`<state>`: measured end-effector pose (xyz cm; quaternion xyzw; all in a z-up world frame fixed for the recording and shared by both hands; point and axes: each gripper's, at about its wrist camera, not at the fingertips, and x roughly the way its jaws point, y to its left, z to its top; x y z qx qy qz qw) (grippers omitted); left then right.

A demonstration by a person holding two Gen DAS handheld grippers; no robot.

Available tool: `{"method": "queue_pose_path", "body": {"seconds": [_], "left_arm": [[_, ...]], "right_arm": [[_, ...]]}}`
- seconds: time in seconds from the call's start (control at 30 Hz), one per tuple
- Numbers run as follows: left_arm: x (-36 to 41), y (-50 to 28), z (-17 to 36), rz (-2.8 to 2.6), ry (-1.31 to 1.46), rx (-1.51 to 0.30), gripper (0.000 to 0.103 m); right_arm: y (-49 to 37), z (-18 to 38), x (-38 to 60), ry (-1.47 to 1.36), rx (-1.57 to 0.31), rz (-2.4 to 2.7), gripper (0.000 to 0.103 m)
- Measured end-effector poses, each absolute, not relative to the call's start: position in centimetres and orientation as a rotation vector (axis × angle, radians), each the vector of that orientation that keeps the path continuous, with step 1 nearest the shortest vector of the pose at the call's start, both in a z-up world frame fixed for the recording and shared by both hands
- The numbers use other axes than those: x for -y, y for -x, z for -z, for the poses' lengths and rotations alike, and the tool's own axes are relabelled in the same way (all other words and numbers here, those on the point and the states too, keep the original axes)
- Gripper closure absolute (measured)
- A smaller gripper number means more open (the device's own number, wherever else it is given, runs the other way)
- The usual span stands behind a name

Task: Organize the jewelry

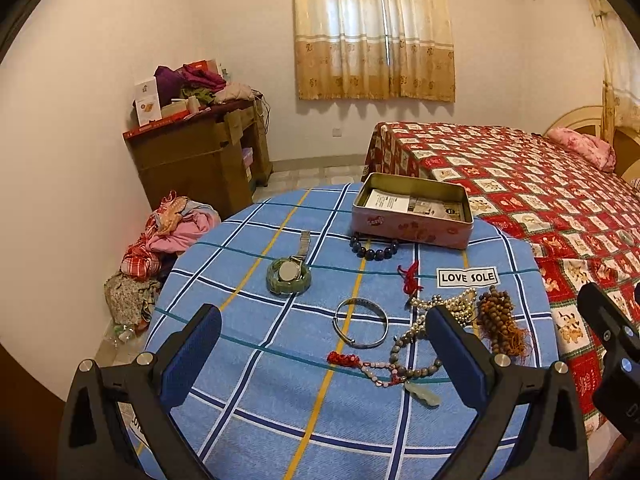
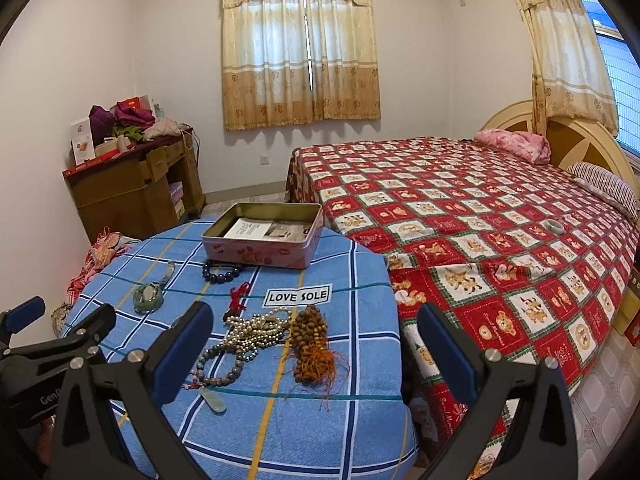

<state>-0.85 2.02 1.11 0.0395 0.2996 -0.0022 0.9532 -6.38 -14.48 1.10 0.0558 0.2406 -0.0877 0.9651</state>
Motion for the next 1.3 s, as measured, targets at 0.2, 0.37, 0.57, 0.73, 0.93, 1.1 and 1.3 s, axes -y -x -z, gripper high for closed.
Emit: {"method": "queue_pose_path", "body": {"seconds": [0.2,0.37,0.57,0.73,0.93,1.1,1.3], "left_arm": [[-2.17,0.91,-1.13,-0.001,-0.077,-0.609,0.001],[-2.11,0.96,-1.25,0.0,-0.08,-0.599,0.001],[-1.99,0.91,-1.15,-0.003,-0.079,-0.603,0.001],[-1.96,0.82,-1.12,-0.005,-0.081,-0.603,0.001],[-1.99,0.72,-1.15,-0.004,-0.076,-0.599,0.001],[-2.24,0.74,-1.23,-0.005,-0.07,-0.594,0.001],[-2.43,0.56,-0.99,-0.008,-0.069,-0.61,0.001]], "right_arm": [[6.4,-1.12,14.46,-0.113,-0.485,0.178,0.0],[6.41,-1.26,14.49,-0.113,-0.486,0.179,0.0],[6.24,-1.53,14.42,-0.12,-0.495,0.176,0.0],[6.29,-1.48,14.42,-0.118,-0.495,0.175,0.0],[6.29,-1.56,14.42,-0.119,-0.493,0.175,0.0],[6.16,-1.45,14.49,-0.119,-0.489,0.176,0.0],[5.94,-1.18,14.54,-0.122,-0.505,0.174,0.0]]}}
